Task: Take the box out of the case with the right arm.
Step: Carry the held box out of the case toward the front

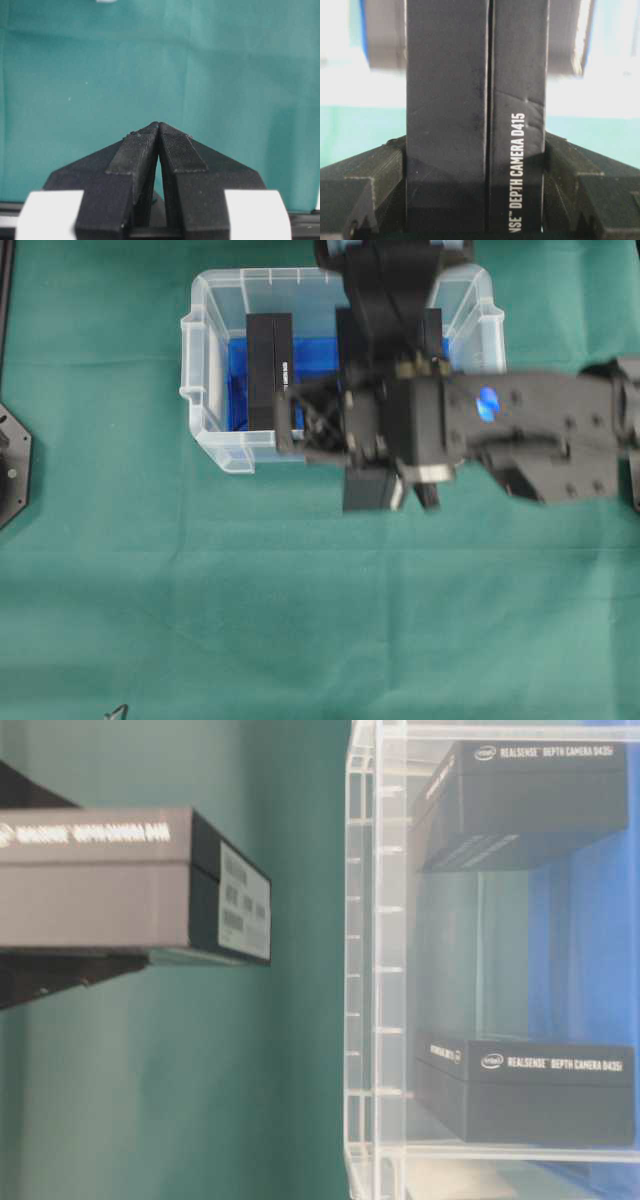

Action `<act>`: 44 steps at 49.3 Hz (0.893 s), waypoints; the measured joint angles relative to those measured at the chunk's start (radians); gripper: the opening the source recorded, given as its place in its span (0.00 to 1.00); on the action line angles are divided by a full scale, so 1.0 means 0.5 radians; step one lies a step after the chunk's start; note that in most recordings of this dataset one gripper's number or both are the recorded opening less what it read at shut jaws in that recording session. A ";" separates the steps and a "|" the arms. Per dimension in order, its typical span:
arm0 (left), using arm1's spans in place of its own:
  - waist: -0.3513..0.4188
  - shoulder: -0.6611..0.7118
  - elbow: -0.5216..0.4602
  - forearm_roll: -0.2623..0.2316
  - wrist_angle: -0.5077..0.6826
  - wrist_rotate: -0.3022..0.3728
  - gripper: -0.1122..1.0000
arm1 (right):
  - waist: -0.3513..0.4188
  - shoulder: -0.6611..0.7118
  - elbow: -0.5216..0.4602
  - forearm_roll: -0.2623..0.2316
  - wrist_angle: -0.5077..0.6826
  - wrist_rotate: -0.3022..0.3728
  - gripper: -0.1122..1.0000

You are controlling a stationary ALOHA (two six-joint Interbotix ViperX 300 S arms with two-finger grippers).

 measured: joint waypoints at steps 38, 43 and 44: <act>0.000 -0.006 0.000 0.000 0.000 0.000 0.10 | 0.387 0.000 0.000 0.000 0.006 0.454 0.69; 0.000 -0.006 -0.003 0.000 0.000 0.000 0.10 | 0.387 0.000 0.000 0.003 0.006 0.457 0.69; 0.000 -0.006 -0.003 0.000 0.000 0.000 0.10 | 0.387 0.003 0.000 0.000 0.006 0.457 0.69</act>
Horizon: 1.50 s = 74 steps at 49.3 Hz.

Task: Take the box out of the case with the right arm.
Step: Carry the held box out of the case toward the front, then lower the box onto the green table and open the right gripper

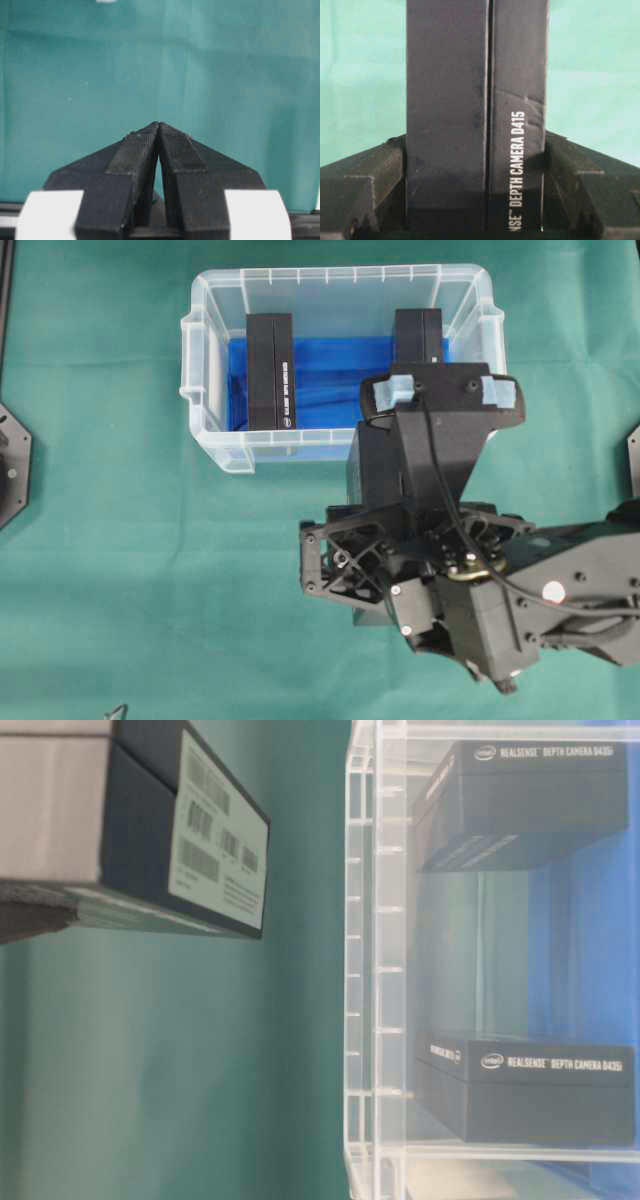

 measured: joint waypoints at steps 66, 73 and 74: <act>0.000 0.000 0.012 0.000 0.000 0.000 0.10 | 0.000 0.206 0.874 0.098 -1.015 0.362 0.69; 0.000 0.000 0.012 0.000 0.000 0.000 0.10 | 0.000 0.209 0.991 0.114 -1.132 0.411 0.69; 0.000 0.000 0.012 0.000 0.000 0.000 0.10 | 0.000 0.209 0.997 0.114 -1.144 0.414 0.69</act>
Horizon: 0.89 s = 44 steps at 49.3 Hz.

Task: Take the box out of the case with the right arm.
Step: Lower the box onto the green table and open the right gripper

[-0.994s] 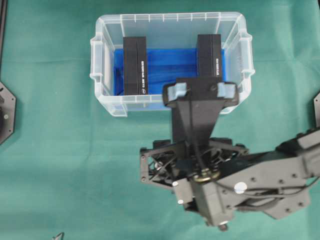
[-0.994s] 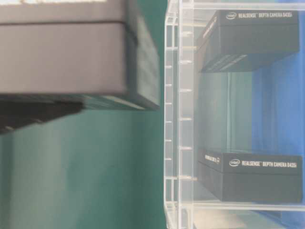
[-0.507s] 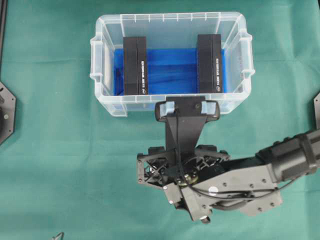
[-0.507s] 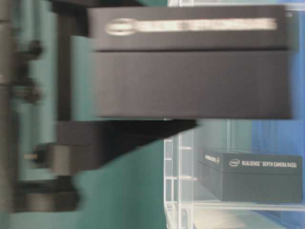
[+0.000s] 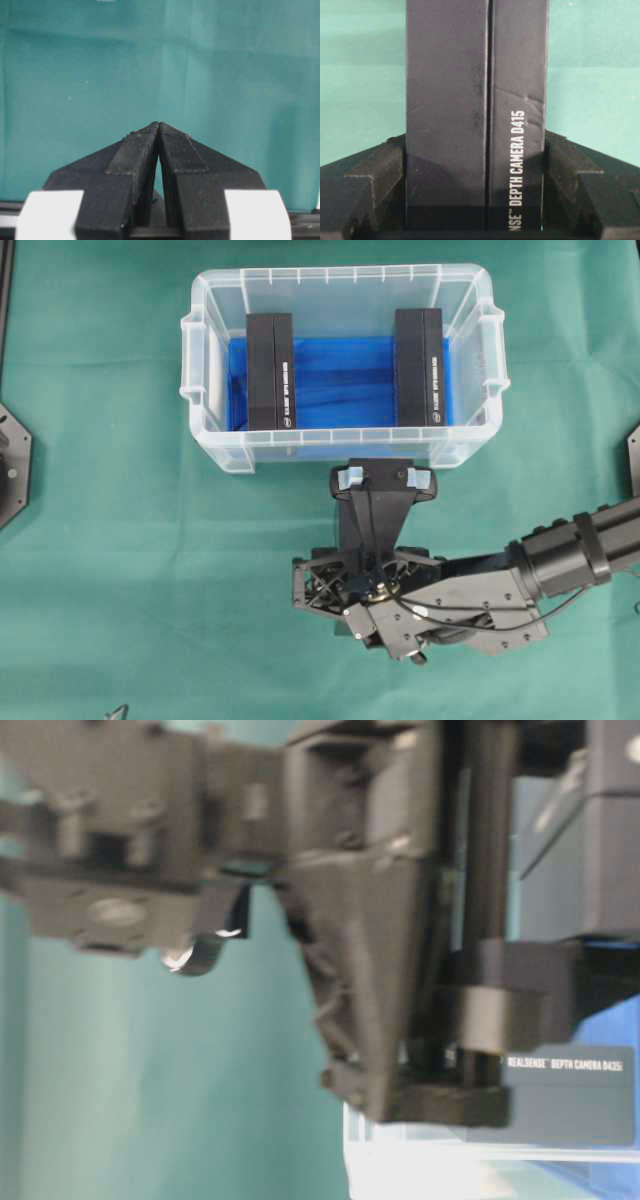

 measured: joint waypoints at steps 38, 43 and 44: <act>0.000 -0.003 0.018 0.000 0.000 0.000 0.10 | 0.003 0.009 0.040 0.015 -0.052 0.061 0.89; 0.000 -0.003 0.018 0.000 0.000 0.000 0.10 | 0.003 0.012 0.046 0.015 -0.049 0.061 0.94; 0.000 -0.003 0.018 0.000 0.000 0.000 0.10 | 0.000 0.009 0.040 0.015 -0.049 0.061 0.93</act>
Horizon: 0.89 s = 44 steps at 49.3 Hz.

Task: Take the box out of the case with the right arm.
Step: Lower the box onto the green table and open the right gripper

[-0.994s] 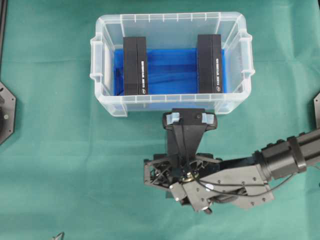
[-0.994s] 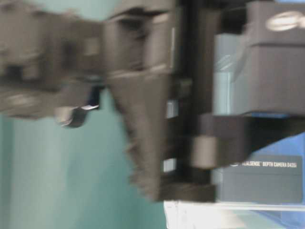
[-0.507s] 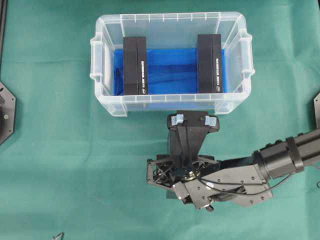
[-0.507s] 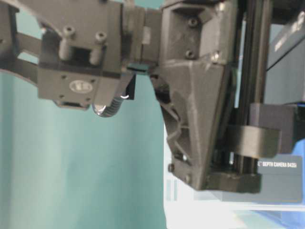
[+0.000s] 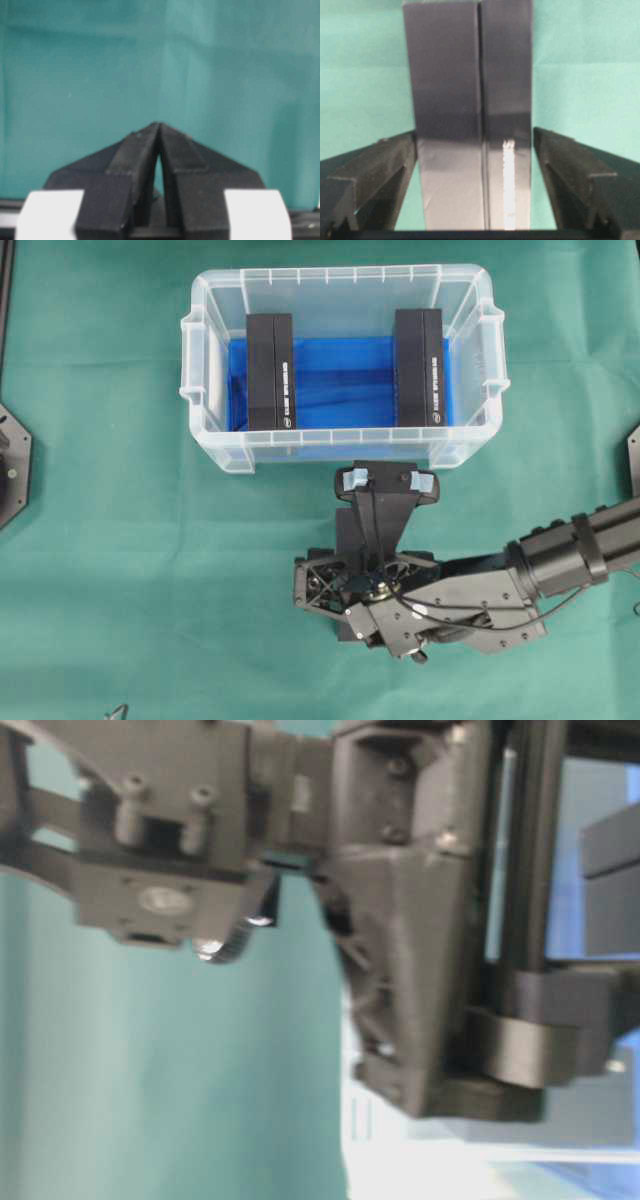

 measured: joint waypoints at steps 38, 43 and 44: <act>0.000 -0.003 0.000 0.000 0.000 0.003 0.10 | 0.000 -0.117 -0.172 -0.061 0.328 -0.028 0.92; 0.000 -0.003 0.000 0.000 0.000 0.003 0.10 | 0.000 -0.169 -0.267 -0.117 0.482 -0.058 0.92; 0.000 0.000 0.000 0.000 0.000 0.003 0.10 | 0.003 -0.178 -0.288 -0.123 0.515 -0.071 0.92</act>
